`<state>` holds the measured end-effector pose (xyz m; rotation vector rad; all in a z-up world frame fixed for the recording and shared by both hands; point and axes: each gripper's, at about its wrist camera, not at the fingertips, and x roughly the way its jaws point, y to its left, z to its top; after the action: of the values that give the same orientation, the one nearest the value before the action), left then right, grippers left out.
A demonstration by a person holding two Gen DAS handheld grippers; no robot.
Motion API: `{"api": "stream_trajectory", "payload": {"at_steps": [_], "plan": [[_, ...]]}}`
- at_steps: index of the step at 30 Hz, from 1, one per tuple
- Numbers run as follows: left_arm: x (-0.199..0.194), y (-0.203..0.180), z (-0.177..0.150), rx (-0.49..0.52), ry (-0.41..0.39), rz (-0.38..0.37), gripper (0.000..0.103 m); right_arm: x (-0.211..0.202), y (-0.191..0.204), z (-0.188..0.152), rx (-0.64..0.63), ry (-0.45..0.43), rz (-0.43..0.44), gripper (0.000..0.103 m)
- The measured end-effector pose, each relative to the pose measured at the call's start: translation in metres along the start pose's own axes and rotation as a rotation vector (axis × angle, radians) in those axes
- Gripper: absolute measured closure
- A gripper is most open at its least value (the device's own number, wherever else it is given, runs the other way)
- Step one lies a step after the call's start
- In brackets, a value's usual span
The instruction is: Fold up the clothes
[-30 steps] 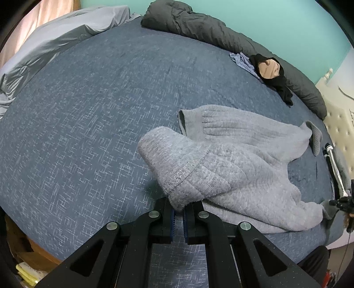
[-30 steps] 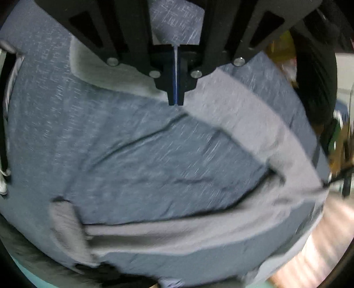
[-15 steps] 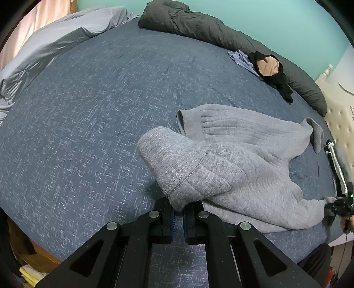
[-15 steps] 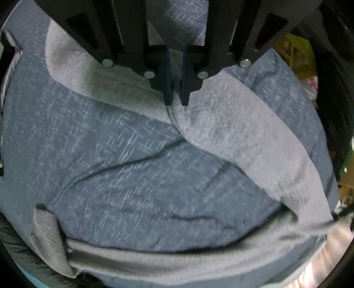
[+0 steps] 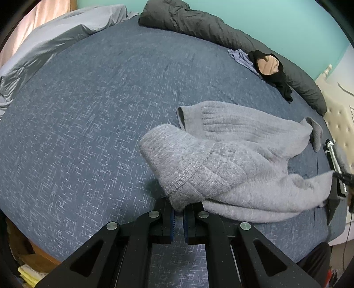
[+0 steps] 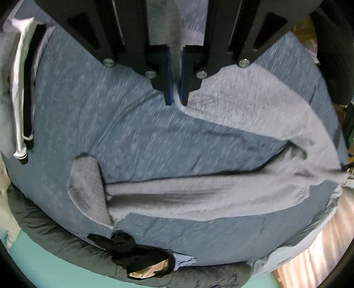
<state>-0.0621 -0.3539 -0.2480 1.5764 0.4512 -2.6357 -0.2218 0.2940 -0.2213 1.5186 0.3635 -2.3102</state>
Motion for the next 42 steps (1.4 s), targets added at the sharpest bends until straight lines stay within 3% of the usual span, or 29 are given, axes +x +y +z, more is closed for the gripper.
{"api": "stream_trajectory", "payload": {"at_steps": [7,12,14,17,18,22,23,25,28,34,41,42], "plan": [[0.011,0.000,-0.003,0.011,0.028,0.003,0.098,0.054,0.003,0.034,0.020,0.052,-0.109,0.097],[0.018,0.001,-0.001,0.013,0.039,0.013,0.098,0.099,0.009,0.028,-0.014,0.124,-0.164,0.096],[0.020,0.000,-0.001,0.015,0.043,0.019,0.097,0.102,0.010,0.023,-0.020,0.115,-0.202,0.094],[0.020,-0.001,0.001,0.015,0.041,0.021,0.097,0.088,0.006,0.016,0.000,0.060,-0.227,0.070],[0.019,-0.002,0.002,0.014,0.037,0.018,0.097,0.078,0.002,0.012,0.019,0.038,-0.221,0.070],[0.011,-0.006,0.003,0.023,0.023,0.010,0.097,0.023,-0.029,-0.018,0.144,-0.062,-0.143,0.067],[0.009,-0.008,0.003,0.028,0.019,0.010,0.097,0.008,-0.039,-0.030,0.184,-0.085,-0.105,0.059],[0.006,-0.010,0.003,0.033,0.012,0.010,0.097,-0.015,-0.048,-0.057,0.224,-0.105,-0.048,0.055],[0.004,-0.013,0.004,0.031,0.002,0.008,0.097,-0.035,-0.052,-0.101,0.192,-0.053,-0.048,0.053],[0.003,-0.022,0.008,0.044,-0.003,0.013,0.097,-0.027,-0.028,-0.174,0.107,0.111,-0.032,0.053],[0.000,-0.026,0.008,0.049,-0.005,0.019,0.097,0.004,-0.020,-0.204,0.160,0.186,-0.104,0.051],[-0.001,-0.026,0.008,0.049,-0.005,0.021,0.097,0.005,-0.021,-0.205,0.163,0.181,-0.105,0.055]]}}
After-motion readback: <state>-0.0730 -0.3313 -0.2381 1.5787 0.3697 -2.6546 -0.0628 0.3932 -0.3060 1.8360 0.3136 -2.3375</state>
